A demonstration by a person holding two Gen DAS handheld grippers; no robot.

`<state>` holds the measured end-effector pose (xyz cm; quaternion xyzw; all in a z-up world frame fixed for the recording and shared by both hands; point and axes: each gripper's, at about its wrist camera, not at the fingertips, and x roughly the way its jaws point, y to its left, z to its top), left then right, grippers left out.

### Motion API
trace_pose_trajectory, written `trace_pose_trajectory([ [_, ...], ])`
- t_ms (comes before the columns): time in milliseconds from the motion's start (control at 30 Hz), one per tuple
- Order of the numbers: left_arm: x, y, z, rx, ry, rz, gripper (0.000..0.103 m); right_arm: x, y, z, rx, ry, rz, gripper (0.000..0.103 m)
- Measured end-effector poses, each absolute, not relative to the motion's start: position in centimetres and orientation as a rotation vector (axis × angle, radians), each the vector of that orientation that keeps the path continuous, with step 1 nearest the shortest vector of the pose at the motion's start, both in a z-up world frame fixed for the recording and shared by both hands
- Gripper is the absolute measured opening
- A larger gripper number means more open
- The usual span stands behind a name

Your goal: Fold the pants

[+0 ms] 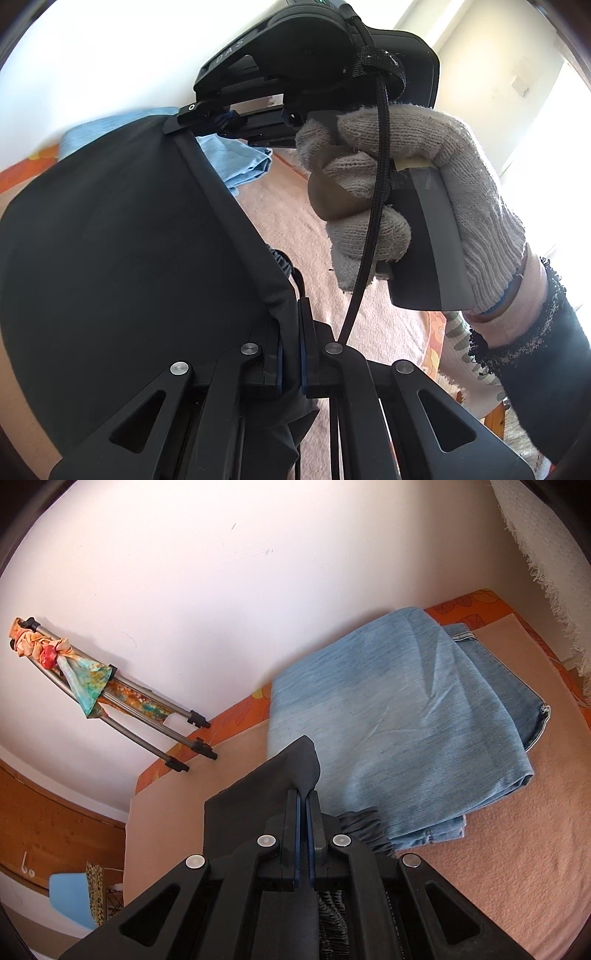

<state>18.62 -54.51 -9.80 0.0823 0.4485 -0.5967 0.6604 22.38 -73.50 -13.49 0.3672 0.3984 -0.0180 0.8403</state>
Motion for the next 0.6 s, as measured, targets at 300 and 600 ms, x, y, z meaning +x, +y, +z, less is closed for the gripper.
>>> trace_pose_trajectory([
  [300, 18.3, -55.7, -10.4, 0.191, 1.022, -1.335, 0.005, 22.4, -75.3, -15.3, 0.785, 0.844, -0.053, 0.0],
  [600, 17.7, -55.4, -10.1, 0.174, 1.033, -1.35, 0.02, 21.5, -75.9, -13.9, 0.733, 0.806, -0.064, 0.028],
])
